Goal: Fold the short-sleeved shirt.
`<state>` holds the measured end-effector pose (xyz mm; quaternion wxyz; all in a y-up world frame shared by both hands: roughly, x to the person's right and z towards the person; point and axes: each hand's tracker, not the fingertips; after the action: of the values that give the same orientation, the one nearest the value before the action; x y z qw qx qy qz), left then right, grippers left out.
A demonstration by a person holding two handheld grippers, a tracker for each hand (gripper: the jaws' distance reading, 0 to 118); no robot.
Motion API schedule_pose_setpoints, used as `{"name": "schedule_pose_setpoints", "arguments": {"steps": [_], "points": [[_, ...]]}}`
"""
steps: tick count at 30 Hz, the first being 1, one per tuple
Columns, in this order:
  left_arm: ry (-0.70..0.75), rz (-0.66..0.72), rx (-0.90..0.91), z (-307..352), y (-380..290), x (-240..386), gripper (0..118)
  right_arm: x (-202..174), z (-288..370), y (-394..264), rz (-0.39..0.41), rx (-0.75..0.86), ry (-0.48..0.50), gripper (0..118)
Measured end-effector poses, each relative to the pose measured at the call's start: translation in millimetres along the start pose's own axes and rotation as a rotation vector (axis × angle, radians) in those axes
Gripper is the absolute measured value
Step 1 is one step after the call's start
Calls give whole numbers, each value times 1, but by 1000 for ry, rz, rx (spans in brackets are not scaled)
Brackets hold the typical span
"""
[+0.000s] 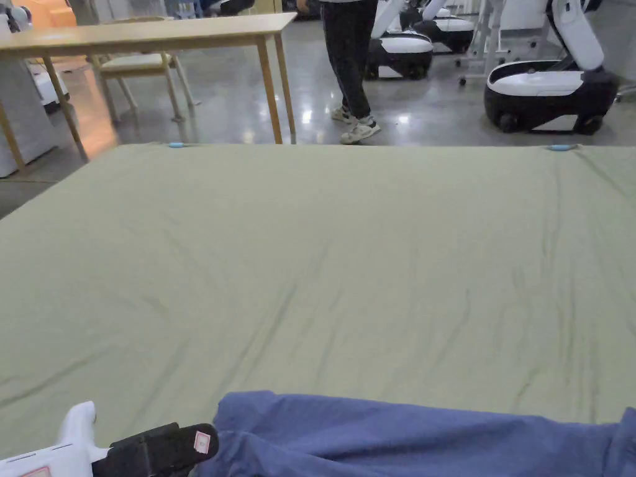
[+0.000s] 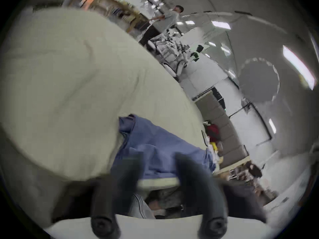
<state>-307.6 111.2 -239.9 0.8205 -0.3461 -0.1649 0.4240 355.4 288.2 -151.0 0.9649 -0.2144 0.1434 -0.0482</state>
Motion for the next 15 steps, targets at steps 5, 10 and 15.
{"name": "schedule_pose_setpoints", "arguments": {"steps": [5,10,15], "points": [[-16,104,-9,-27,3,-29,106,-7,-3,1,20,-5,17,0],[-174,163,-33,-55,20,-54,106,-8,-8,2,25,-14,29,0],[-230,136,-122,-99,7,-38,67,-7,-11,2,24,-25,33,0]]}}
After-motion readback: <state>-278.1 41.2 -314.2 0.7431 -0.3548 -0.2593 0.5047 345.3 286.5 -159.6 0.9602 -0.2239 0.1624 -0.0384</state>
